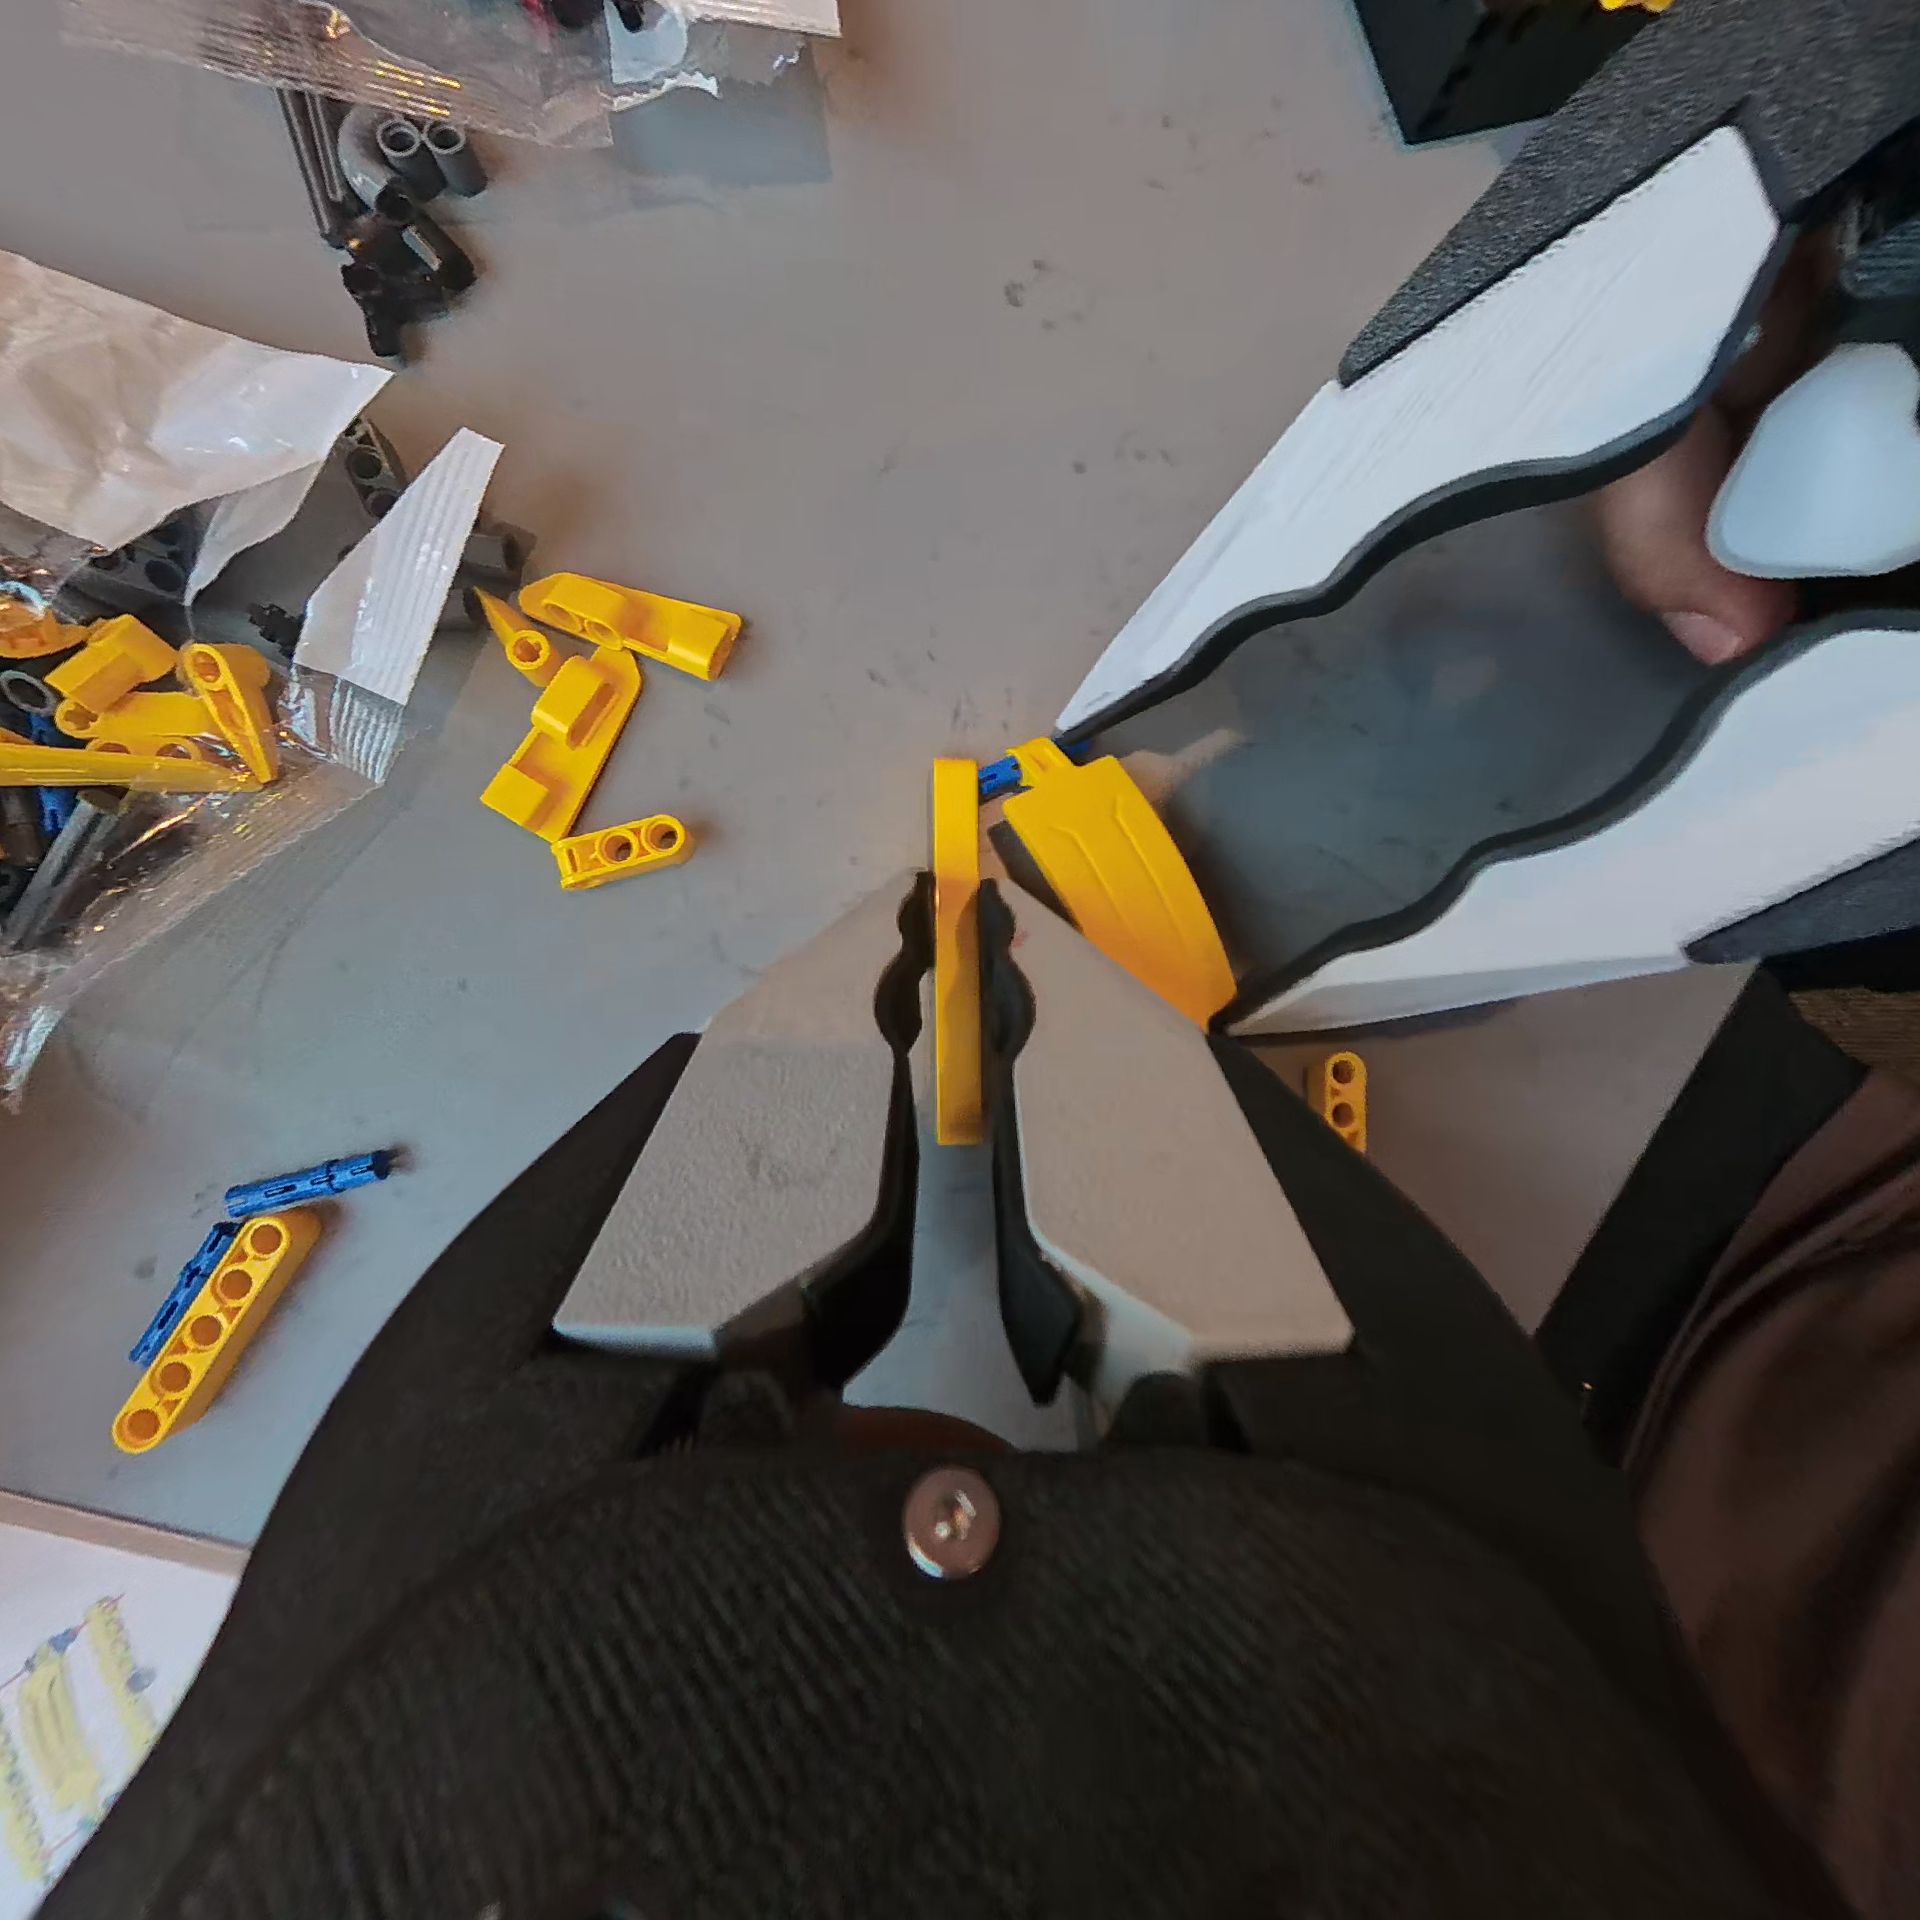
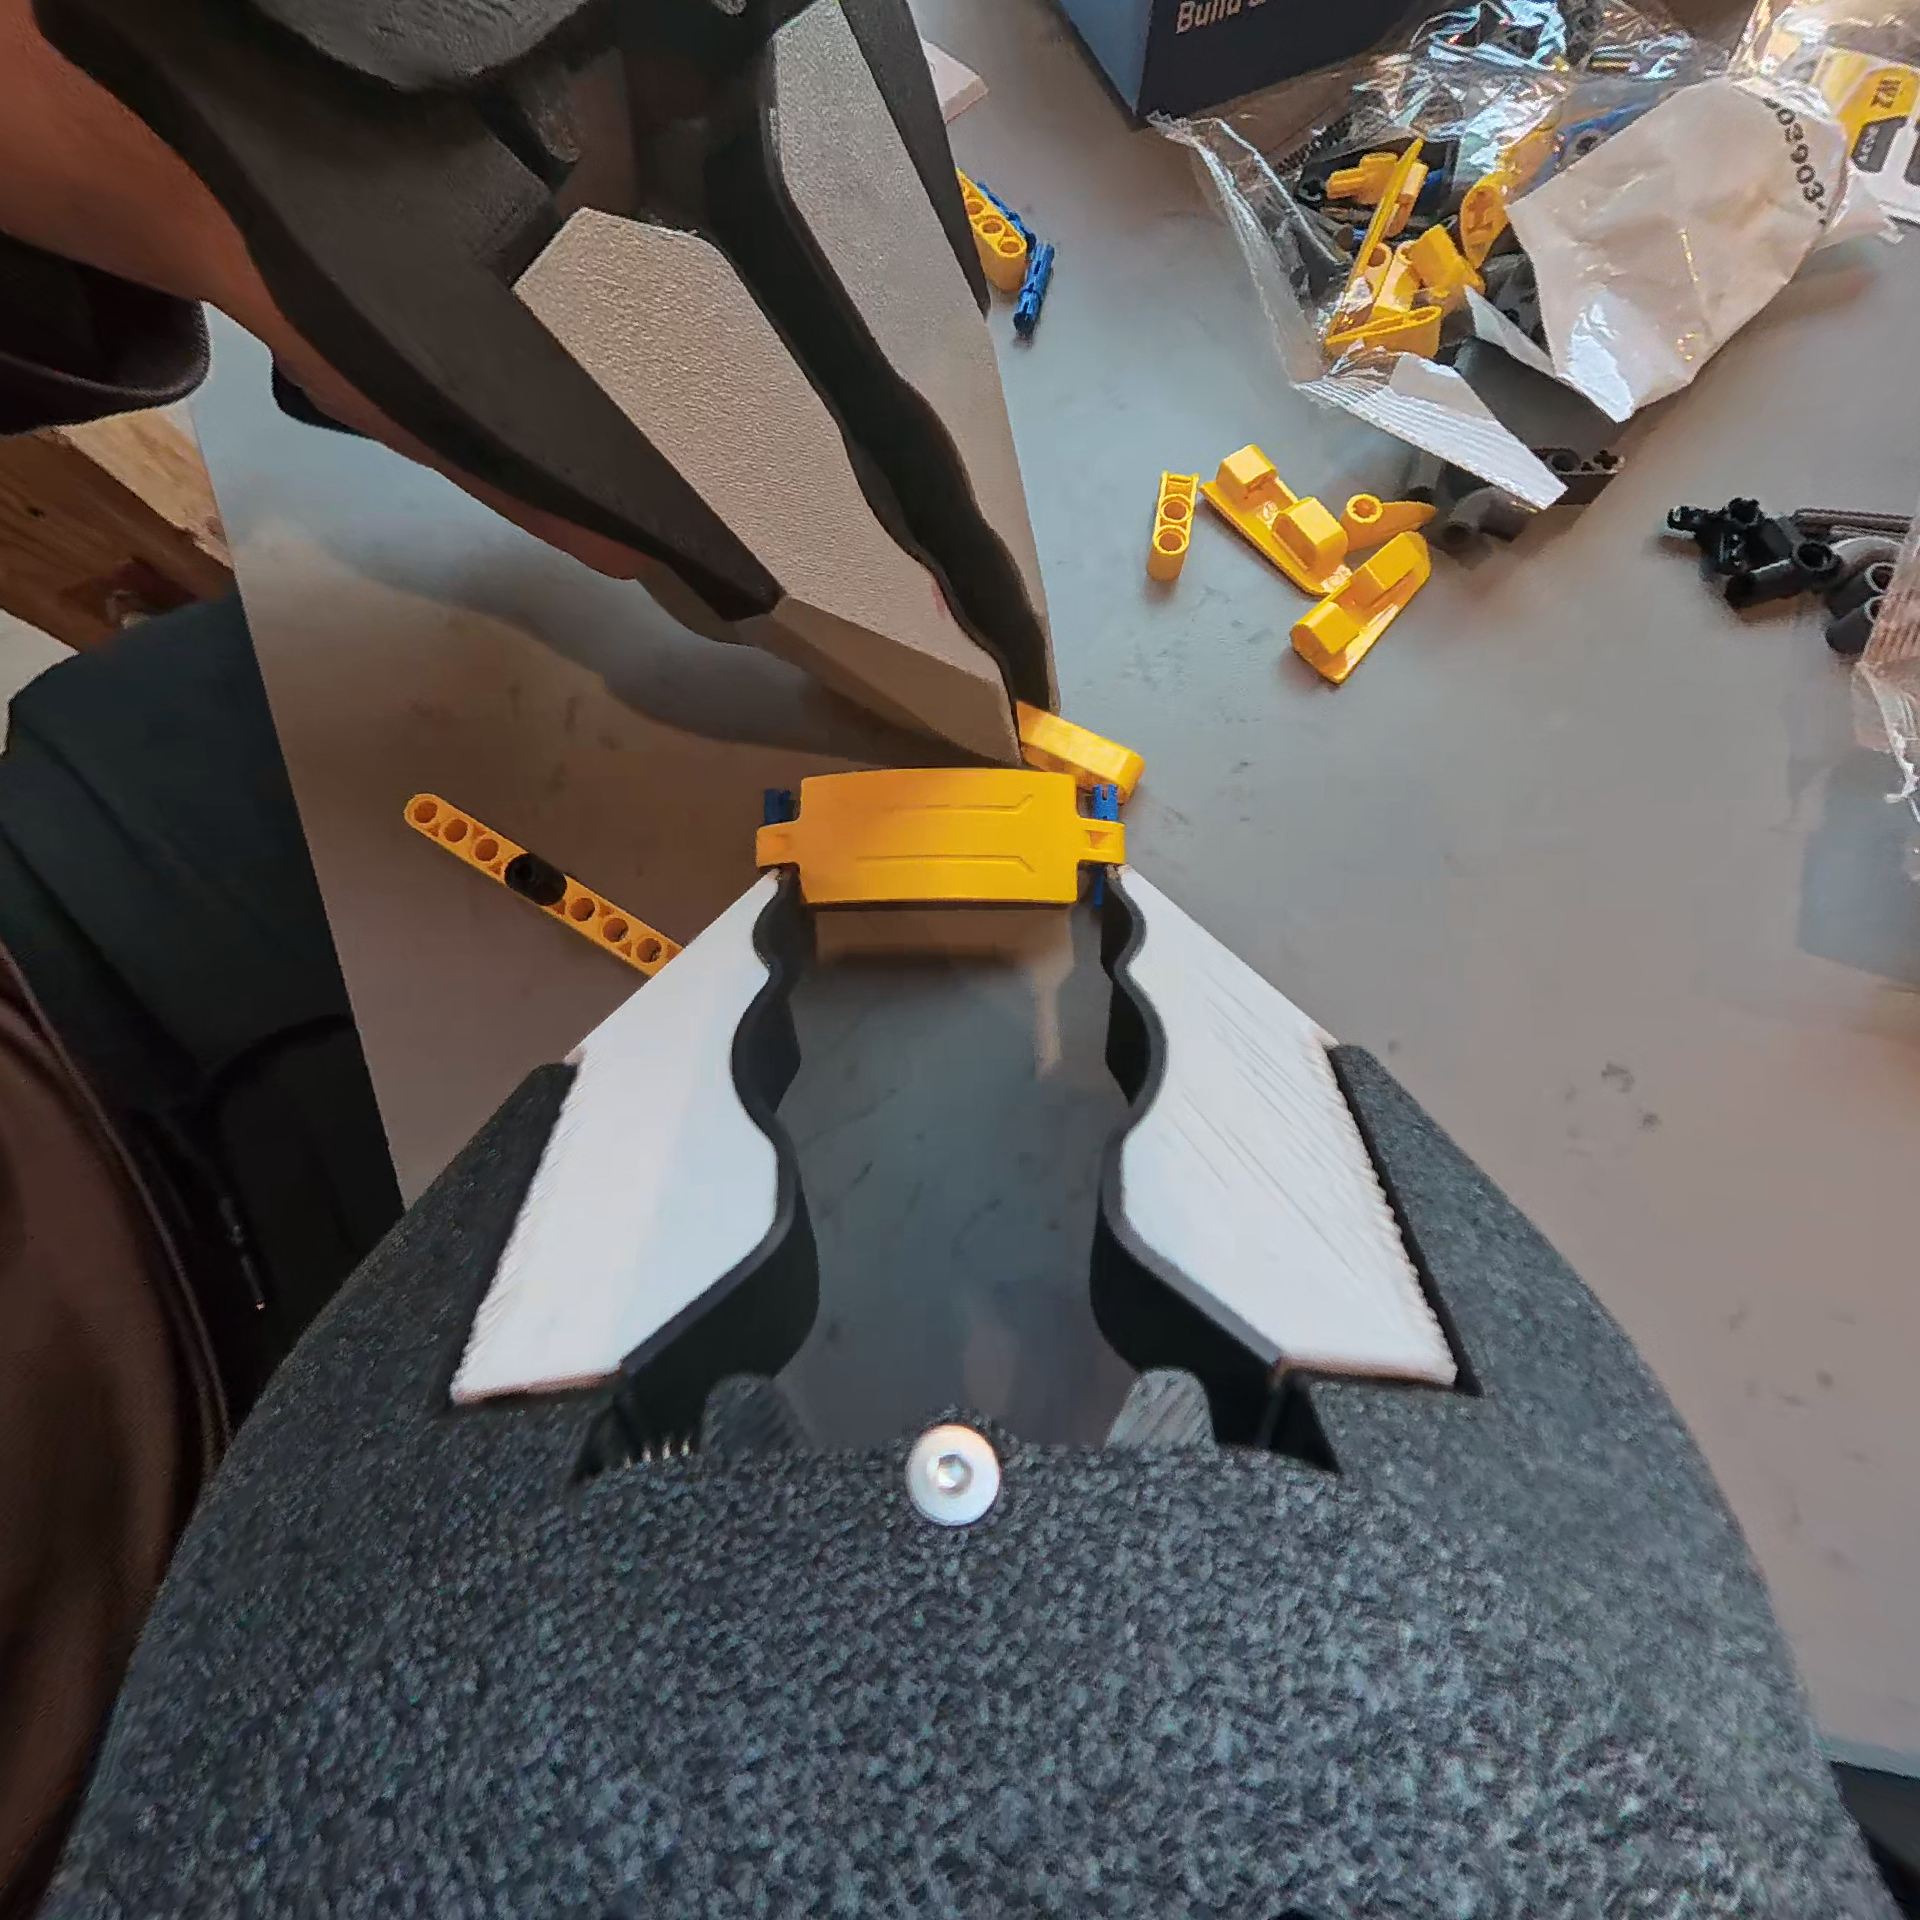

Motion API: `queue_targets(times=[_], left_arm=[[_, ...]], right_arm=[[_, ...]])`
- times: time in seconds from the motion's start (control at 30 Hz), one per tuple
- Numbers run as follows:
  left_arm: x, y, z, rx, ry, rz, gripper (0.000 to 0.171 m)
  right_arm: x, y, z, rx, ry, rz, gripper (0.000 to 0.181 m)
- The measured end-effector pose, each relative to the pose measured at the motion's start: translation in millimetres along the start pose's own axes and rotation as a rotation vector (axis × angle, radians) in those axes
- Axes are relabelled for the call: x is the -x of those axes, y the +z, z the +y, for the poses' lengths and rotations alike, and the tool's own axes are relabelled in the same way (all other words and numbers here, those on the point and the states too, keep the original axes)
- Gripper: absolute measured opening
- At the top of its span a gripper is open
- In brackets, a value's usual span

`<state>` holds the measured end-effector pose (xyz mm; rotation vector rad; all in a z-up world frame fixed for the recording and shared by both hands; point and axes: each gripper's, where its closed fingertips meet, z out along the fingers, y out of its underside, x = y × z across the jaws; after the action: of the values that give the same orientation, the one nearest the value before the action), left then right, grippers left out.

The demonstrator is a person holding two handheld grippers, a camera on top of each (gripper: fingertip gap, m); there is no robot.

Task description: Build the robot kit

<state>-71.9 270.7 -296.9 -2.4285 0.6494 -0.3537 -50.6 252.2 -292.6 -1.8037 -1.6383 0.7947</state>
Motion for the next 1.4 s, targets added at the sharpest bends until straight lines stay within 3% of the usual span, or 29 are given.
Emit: queue_targets(times=[0.27, 0.67, 0.83, 1.03, 1.33, 1.4], left_arm=[[-1, 0, 0, 0.001, -0.005, 0.018, 0.006], [4, 0, 1, 0.002, 0.041, -0.101, 0.010], [17, -9, 3, 0.041, 0.112, -0.277, 0.034], [24, -23, -8, 0.030, 0.232, -0.484, 0.044], [41, -47, -13, -0.053, 0.200, -0.693, 0.074], [45, -53, -17, -0.089, 0.194, -0.740, 0.070]], right_arm=[[-2, 3, -2, 0.004, -0.008, 0.041, 0.058], [-2, 3, -2, 0.003, -0.008, 0.049, 0.058], [-1, 3, -2, 0.002, -0.004, 0.055, 0.059], [-1, 3, -3, -0.002, -0.013, 0.075, 0.062], [8, -10, -23, -0.094, 0.005, 0.089, 0.072], [11, -15, -31, -0.136, -0.017, 0.083, 0.071]])
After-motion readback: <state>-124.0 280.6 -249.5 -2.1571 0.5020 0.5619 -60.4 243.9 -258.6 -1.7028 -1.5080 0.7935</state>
